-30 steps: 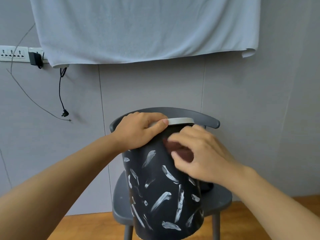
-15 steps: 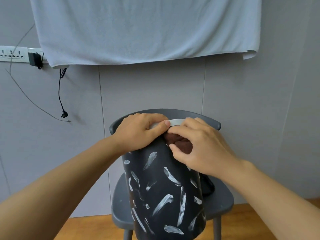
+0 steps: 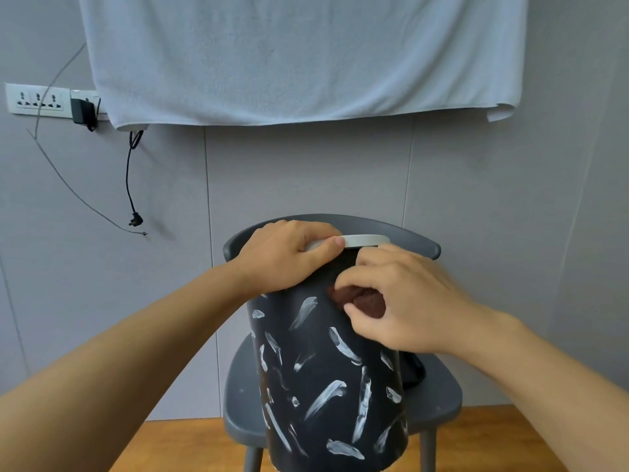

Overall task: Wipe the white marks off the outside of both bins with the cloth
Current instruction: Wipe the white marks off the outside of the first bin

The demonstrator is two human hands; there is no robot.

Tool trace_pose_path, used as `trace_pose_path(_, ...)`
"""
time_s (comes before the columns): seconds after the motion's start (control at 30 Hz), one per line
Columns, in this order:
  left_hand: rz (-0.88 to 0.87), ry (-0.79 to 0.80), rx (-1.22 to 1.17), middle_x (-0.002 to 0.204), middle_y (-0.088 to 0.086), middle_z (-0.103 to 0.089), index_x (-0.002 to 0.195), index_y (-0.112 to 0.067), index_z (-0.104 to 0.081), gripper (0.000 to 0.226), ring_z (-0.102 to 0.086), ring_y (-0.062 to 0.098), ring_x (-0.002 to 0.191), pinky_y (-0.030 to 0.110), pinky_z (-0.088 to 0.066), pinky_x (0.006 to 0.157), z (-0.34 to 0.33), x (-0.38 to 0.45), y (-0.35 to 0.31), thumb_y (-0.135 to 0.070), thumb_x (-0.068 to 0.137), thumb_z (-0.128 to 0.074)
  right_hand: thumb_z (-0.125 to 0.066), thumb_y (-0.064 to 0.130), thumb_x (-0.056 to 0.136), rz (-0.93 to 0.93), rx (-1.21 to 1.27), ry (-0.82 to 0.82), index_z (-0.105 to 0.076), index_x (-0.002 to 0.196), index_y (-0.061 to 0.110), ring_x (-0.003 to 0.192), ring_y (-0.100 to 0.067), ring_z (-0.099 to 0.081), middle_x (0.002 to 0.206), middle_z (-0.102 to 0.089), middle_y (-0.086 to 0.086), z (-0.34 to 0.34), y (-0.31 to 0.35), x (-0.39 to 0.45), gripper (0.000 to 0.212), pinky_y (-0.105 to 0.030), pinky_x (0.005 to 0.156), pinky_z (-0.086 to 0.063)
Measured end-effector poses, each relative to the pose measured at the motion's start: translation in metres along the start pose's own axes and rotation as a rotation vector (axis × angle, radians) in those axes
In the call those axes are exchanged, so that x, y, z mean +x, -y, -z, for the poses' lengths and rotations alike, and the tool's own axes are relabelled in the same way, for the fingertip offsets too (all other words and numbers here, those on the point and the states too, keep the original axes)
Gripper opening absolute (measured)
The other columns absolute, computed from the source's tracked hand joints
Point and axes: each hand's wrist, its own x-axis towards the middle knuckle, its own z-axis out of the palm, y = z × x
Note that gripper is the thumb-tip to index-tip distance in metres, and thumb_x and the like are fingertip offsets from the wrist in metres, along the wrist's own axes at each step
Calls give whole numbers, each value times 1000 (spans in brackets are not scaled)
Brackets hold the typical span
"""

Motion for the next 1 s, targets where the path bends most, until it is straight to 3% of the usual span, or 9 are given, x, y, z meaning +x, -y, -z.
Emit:
trace_pose_path(0.17,-5,-9,-6,92,-17,-69,113,-49,-62,36,-63,9,85,42,-54,80,-1,0,1,-65,98,-33,-68,44,88,-68,17,-82,-73,111,40,99,-11,-55,96,-60,15,-1,-2,2,24,-34,78,-50)
trace_pose_path(0.27,-7,-20,-2,90,-19,-68,115,-50,-61,37,-62,7,83,41,-54,78,0,1,3,-66,98,-32,-64,49,84,-19,18,38,-72,104,44,91,-7,-53,89,-57,17,-3,0,0,22,-32,71,-46)
trace_pose_path(0.37,-7,-16,-10,88,-18,-68,112,-49,-61,33,-62,7,82,42,-54,78,-1,2,5,-63,101,-34,-65,47,90,-80,17,-61,-71,112,41,94,-11,-52,93,-55,15,-3,-1,0,23,-36,76,-50)
trace_pose_path(0.5,-20,-10,-6,93,-17,-70,113,-49,-61,39,-65,8,87,42,-54,81,-1,2,3,-66,97,-31,-66,45,88,-28,-27,-9,-72,106,42,86,-7,-45,88,-50,16,0,-2,4,19,-31,68,-42)
trace_pose_path(0.6,-31,-9,-15,86,-18,-68,109,-48,-62,32,-63,6,83,41,-53,79,-1,2,2,-61,101,-34,-67,43,90,-79,-17,-71,-71,110,41,90,-8,-45,94,-51,15,2,-4,5,21,-34,72,-46)
trace_pose_path(0.7,-18,-14,-16,82,-20,-66,112,-48,-63,29,-62,5,80,37,-51,76,-1,2,4,-58,103,-37,-66,44,86,-24,1,32,-73,105,41,88,-9,-50,89,-53,14,-2,-4,-1,20,-33,70,-46)
trace_pose_path(0.8,-15,-8,-15,82,-17,-67,112,-47,-62,30,-62,7,80,40,-53,78,-1,1,3,-59,103,-37,-66,43,90,-80,16,-78,-72,109,39,90,-11,-48,92,-51,12,-5,-6,-4,20,-37,71,-49)
trace_pose_path(0.9,-8,21,-5,83,-13,-69,113,-47,-62,30,-64,9,80,42,-53,79,1,1,1,-58,104,-36,-57,48,85,-29,-12,8,-70,103,42,84,-12,-49,85,-48,13,-8,-4,-6,23,-38,68,-48)
trace_pose_path(1.0,-18,49,-23,82,-13,-68,112,-46,-62,29,-63,9,79,41,-53,78,3,1,-3,-56,104,-36,-61,44,85,-111,35,-183,-71,106,39,86,-13,-54,90,-54,14,-17,-7,-21,23,-40,70,-53)
